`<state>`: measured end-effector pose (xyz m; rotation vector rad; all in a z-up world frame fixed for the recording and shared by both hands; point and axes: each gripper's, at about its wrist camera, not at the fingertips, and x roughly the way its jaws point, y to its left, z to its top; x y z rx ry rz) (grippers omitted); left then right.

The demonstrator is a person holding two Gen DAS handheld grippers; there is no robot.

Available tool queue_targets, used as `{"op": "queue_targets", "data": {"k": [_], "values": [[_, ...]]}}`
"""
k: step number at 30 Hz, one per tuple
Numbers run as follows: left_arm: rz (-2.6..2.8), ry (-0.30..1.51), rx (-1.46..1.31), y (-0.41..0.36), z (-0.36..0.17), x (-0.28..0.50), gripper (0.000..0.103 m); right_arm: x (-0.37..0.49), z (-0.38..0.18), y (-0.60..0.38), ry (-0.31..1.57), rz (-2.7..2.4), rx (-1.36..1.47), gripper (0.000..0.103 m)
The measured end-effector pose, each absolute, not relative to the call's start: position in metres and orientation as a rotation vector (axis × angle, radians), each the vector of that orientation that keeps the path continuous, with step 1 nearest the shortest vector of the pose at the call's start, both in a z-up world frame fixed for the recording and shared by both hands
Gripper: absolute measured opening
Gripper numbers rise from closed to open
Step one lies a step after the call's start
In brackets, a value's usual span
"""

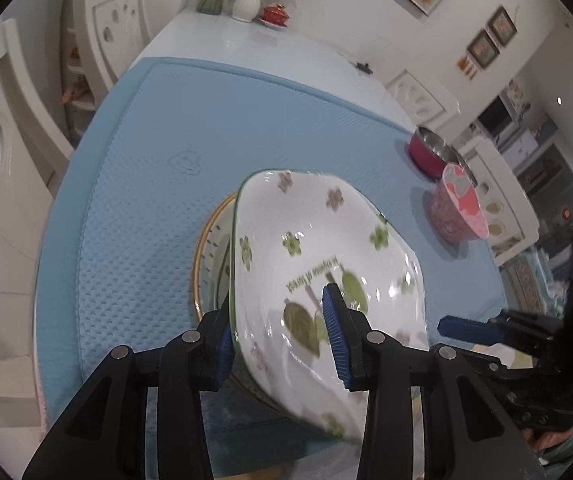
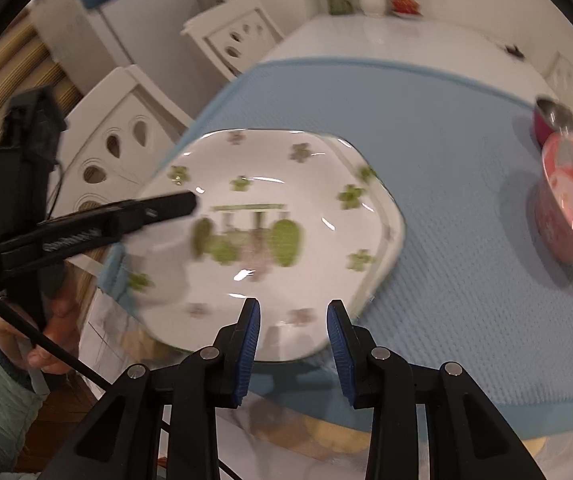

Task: Organize plates and bowls
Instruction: 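Lower the plate onto the stack and open the right gripper, then move the right gripper to the pink bunny-face bowl and grasp its rim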

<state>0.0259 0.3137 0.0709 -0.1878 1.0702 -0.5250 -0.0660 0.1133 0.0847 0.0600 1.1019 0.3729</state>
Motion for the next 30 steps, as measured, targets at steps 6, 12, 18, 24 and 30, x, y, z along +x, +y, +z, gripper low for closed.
{"op": "queue_targets", "data": {"k": [6, 12, 18, 24, 30], "values": [[-0.493, 1.1, -0.119, 0.318, 0.075, 0.023, 0.036, -0.067, 0.079, 0.127, 1.15, 0.4, 0.019, 0.035], [-0.458, 1.072, -0.212, 0.339, 0.083, 0.033, 0.038, -0.052, 0.084, 0.098, 1.141, 0.292, 0.086, 0.035], [-0.46, 1.11, -0.207, 0.32, 0.072, 0.043, 0.038, -0.024, 0.082, 0.061, 1.166, 0.171, 0.215, 0.035], [-0.468, 1.095, -0.179, 0.311, 0.083, 0.049, 0.038, -0.019, 0.074, 0.053, 1.209, 0.166, 0.262, 0.036], [-0.507, 1.057, -0.151, 0.295, 0.103, 0.066, 0.038, -0.018, 0.068, 0.061, 1.239, 0.195, 0.26, 0.036]]}}
